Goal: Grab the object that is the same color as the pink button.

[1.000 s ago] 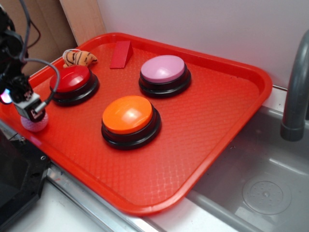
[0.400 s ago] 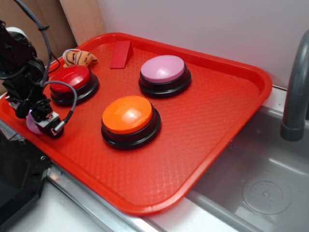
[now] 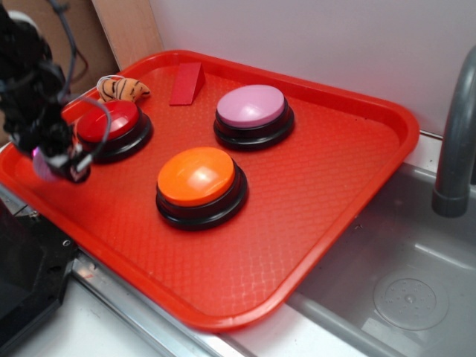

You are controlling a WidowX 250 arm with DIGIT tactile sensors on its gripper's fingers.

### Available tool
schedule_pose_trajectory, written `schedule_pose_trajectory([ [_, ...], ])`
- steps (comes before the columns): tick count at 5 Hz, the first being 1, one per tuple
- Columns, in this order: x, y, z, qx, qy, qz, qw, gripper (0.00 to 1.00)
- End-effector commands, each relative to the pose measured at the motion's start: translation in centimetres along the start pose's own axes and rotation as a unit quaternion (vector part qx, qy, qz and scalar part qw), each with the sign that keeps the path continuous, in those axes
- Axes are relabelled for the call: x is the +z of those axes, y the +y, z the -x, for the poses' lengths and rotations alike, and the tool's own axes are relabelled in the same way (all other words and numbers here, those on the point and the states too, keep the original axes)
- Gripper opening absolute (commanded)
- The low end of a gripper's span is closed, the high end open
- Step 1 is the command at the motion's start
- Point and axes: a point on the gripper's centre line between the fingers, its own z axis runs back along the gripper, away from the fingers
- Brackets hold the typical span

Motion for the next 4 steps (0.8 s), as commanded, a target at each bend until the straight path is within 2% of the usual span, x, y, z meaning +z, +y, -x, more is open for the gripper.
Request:
schedule_pose_trajectory([
  [1,8.3,-2.7,-4.0,0.019,-0.030,0.060,0.998,0.00],
  [2,12.1,-5.5,-5.4,0.020,-0.054,0.080,0.995,0.00],
  [3,13.9,-7.5,-6.0,0.013,-0.062,0.102,0.993,0.00],
  [4,12.9,-8.3,-5.8,0.044,-0.061,0.050,0.996,0.00],
])
